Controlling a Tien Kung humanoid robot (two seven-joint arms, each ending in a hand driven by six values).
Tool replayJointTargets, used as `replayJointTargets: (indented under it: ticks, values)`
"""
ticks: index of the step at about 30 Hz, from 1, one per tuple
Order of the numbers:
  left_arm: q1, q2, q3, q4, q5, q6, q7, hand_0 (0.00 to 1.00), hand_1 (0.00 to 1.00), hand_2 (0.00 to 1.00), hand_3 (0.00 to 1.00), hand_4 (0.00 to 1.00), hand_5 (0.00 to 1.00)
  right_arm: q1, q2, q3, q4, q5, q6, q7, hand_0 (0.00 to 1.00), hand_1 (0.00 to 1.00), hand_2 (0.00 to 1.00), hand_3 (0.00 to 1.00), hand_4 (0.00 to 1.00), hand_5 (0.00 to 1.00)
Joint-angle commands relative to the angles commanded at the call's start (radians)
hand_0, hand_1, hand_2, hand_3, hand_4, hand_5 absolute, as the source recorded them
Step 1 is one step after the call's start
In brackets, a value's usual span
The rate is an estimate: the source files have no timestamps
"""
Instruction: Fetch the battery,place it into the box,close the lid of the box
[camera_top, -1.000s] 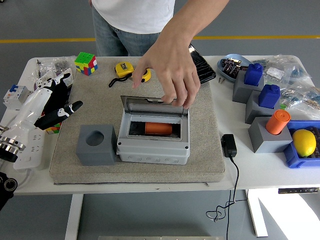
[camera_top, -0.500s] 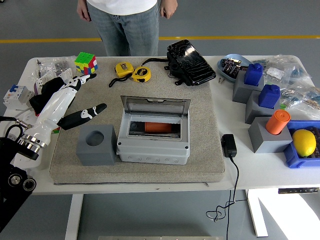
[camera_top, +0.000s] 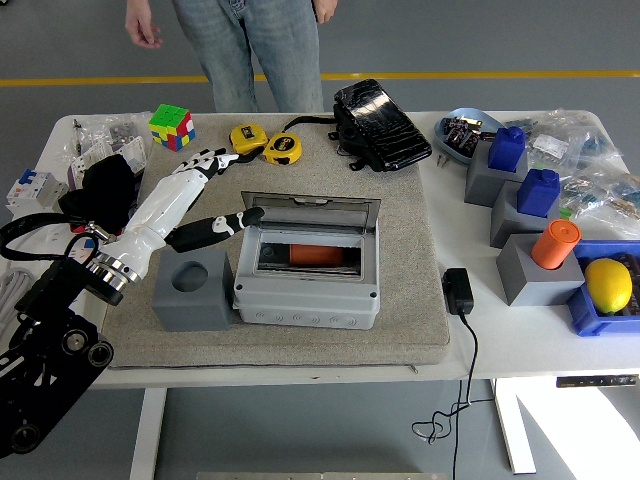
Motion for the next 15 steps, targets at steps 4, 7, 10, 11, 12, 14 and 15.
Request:
replayJointTargets:
  ticks: [4,7,10,11,12,14,15]
  values:
    - [-0.024,-0.005,0.031,0.03,-0.004,-0.003,0.003,0.998,0.983,0.898,0.861,0.998,0.998,0.001,0.0,-0.002,0.0,0.0,0.0,-0.002,0.854,0.798,0.776,0.834,0.998,0.998]
    - [-0.039,-0.01,0.054,0.053,-0.007,-0.005,0.001,0.998,0.984,0.891,0.849,0.998,0.998,0.001,-0.002,-0.005,0.0,0.003,-0.002,-0.002,0.854,0.797,0.775,0.834,0.998,0.998]
    - [-0.051,-0.013,0.07,0.07,-0.008,-0.008,0.003,0.998,0.984,0.891,0.849,0.998,0.998,0.002,-0.003,-0.005,0.0,0.002,-0.002,-0.003,0.854,0.797,0.775,0.834,0.998,0.998]
    - [-0.054,-0.015,0.075,0.074,-0.008,-0.009,0.003,0.998,0.984,0.891,0.849,0.998,0.998,0.002,-0.003,-0.007,0.0,0.005,-0.002,-0.002,0.854,0.797,0.775,0.834,0.998,0.998]
    - [-0.055,-0.015,0.079,0.075,-0.008,-0.008,0.003,0.998,0.978,0.876,0.838,0.998,0.998,0.002,-0.003,-0.007,0.0,0.006,-0.003,-0.002,0.854,0.797,0.775,0.835,0.998,0.998]
    - [-0.056,-0.015,0.086,0.073,-0.01,-0.008,0.002,0.998,0.978,0.876,0.838,0.998,0.998,0.002,-0.002,-0.007,0.0,0.008,-0.003,-0.002,0.854,0.797,0.775,0.835,0.998,0.998]
    - [-0.057,-0.015,0.087,0.072,-0.01,-0.007,0.002,0.998,0.978,0.876,0.838,0.998,0.998,0.002,-0.002,-0.007,0.0,0.007,-0.003,-0.002,0.854,0.797,0.775,0.835,0.998,0.998]
